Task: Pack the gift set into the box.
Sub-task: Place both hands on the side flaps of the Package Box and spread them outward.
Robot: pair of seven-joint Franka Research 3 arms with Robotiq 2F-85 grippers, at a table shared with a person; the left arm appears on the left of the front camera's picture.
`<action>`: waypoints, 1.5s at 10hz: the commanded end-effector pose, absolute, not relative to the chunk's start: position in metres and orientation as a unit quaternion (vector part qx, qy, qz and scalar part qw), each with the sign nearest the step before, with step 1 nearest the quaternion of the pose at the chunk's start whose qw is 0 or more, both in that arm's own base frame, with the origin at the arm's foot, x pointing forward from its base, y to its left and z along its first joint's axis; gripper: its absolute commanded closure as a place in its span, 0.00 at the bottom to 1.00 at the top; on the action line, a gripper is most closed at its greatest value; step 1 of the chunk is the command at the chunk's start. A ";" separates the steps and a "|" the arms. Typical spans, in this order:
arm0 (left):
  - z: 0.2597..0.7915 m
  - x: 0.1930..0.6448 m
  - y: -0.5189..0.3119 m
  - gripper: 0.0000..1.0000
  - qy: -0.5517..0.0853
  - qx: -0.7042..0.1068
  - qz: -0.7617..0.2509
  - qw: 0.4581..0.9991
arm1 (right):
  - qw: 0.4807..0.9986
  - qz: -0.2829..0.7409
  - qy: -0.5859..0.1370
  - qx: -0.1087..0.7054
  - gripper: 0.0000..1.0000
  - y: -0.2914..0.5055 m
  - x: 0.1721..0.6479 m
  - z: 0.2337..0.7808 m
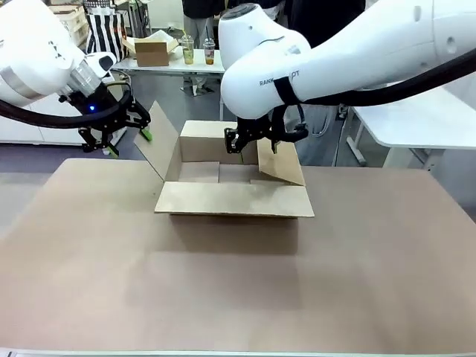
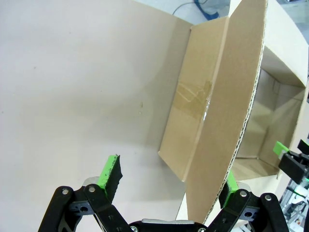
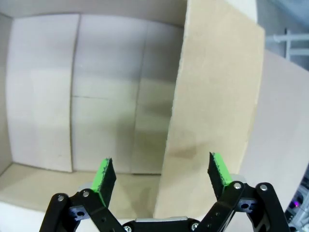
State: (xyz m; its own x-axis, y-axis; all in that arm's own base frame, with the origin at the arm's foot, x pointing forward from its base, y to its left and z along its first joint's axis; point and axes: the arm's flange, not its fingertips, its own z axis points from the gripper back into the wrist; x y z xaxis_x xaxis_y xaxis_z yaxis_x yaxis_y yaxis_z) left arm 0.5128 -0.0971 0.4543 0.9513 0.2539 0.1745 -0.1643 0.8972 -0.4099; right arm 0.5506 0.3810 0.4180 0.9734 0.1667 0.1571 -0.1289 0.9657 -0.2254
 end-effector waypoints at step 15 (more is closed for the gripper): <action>0.457 0.513 -0.098 0.00 -0.115 -0.191 0.115 0.968 | 0.989 -0.097 -0.094 -0.065 0.00 0.209 0.530 0.492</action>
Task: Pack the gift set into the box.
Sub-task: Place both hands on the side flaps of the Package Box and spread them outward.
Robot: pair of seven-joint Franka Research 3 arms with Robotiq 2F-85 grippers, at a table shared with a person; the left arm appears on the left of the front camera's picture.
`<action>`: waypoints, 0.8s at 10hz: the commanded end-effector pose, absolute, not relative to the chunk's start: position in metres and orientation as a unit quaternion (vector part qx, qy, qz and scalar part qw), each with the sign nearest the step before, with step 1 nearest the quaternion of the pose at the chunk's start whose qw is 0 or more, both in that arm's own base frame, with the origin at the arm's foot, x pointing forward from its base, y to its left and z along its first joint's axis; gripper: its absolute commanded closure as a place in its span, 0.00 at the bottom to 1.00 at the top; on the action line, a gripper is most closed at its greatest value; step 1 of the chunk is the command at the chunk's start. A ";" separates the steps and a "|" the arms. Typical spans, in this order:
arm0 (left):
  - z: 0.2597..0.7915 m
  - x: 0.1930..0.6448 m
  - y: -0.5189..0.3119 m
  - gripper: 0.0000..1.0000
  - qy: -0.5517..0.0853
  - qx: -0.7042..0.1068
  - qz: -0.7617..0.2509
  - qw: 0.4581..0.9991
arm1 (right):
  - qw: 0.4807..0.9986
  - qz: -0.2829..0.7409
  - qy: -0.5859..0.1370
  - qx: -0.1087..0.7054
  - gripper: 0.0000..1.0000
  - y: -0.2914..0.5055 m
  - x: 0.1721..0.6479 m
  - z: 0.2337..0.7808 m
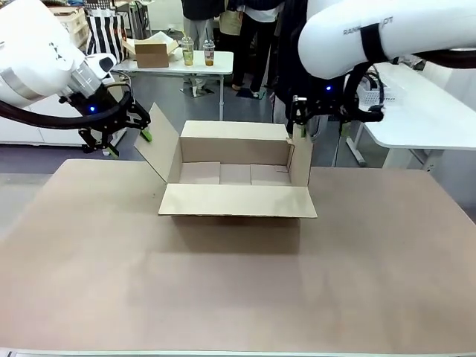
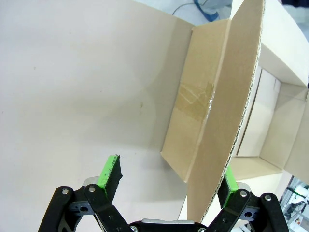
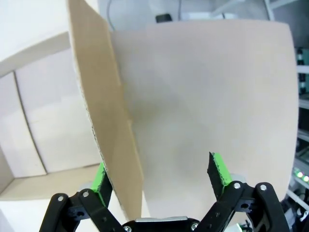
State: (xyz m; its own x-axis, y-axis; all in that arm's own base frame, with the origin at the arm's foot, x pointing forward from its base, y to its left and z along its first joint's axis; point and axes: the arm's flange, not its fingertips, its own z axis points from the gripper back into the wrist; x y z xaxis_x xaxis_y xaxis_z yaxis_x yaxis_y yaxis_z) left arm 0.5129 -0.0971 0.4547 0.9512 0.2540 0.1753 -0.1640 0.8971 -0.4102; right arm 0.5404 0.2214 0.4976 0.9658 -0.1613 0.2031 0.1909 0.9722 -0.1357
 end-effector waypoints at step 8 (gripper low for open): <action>0.457 0.513 -0.098 0.00 -0.115 -0.191 0.115 0.968 | 0.978 -0.177 -0.069 -0.086 0.00 0.174 0.531 0.466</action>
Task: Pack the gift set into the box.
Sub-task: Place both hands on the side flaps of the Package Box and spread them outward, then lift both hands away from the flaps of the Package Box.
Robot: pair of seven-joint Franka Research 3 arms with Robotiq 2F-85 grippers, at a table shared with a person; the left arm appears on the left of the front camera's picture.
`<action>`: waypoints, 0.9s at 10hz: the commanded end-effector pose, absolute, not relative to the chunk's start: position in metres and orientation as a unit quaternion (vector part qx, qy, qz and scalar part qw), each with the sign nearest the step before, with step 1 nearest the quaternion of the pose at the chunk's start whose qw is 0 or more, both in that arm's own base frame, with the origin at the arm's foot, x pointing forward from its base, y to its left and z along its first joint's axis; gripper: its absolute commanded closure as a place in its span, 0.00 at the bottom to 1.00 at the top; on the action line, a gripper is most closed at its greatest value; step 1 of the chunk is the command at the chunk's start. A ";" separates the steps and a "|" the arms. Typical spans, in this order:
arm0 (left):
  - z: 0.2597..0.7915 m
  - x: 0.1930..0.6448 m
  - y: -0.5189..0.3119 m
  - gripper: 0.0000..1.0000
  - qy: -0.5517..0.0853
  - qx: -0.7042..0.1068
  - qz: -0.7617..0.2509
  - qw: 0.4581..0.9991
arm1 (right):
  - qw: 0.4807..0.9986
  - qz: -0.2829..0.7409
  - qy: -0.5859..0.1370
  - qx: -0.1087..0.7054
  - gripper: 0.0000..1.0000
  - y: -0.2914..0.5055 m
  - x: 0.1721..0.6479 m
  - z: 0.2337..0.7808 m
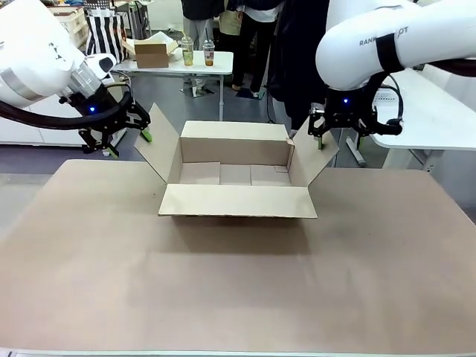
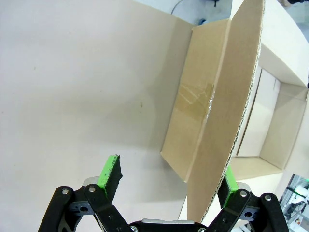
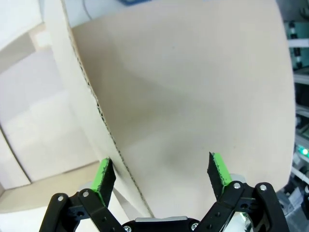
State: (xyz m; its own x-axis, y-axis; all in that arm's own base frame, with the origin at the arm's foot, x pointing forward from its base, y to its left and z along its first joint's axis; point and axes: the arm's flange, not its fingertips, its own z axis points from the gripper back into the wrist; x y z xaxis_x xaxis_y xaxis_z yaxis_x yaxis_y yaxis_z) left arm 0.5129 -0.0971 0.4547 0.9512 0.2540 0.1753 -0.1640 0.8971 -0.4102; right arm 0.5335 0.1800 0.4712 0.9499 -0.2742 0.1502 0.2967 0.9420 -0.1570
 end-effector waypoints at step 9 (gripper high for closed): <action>0.457 0.513 -0.098 0.00 -0.115 -0.191 0.115 0.968 | 0.983 -0.145 -0.063 -0.089 0.00 0.180 0.534 0.471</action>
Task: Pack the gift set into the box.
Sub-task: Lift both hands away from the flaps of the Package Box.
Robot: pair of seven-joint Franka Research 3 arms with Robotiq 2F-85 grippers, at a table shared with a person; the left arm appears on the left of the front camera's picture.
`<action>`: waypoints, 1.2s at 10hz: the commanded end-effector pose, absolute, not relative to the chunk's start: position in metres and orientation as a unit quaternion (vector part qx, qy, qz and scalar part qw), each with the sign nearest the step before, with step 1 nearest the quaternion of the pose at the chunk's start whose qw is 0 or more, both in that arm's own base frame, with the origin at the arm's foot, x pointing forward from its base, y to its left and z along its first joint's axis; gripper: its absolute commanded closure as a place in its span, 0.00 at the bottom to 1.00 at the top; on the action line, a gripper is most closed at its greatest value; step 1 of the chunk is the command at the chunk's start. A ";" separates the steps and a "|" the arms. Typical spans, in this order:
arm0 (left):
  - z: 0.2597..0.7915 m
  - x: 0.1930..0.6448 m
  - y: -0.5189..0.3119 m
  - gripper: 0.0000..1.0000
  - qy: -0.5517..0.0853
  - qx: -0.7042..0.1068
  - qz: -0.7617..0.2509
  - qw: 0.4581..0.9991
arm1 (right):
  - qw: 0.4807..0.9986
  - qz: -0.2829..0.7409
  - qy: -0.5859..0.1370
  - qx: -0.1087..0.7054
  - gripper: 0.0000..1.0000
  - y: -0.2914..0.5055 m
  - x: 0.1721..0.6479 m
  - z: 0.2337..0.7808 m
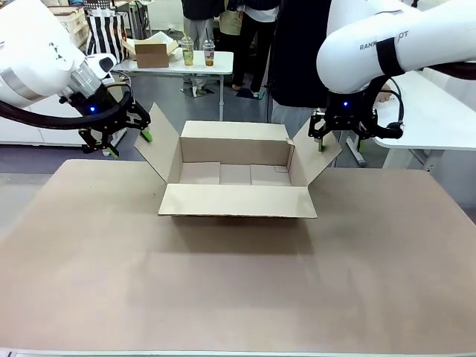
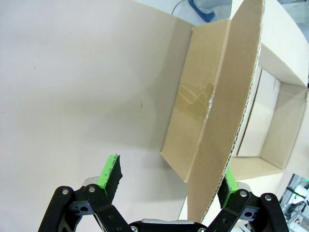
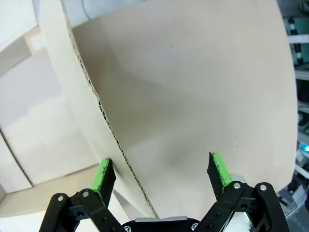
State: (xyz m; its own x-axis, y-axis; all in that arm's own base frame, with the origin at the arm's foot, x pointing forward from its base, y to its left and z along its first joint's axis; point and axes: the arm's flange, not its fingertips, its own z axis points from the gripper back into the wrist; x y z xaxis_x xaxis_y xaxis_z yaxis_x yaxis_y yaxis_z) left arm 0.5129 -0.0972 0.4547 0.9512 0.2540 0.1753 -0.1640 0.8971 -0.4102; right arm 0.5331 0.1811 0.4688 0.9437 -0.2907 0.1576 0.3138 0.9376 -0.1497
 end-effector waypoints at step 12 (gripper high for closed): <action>0.457 0.513 -0.098 0.00 -0.115 -0.191 0.115 0.968 | 0.983 -0.145 -0.063 -0.089 0.00 0.180 0.534 0.471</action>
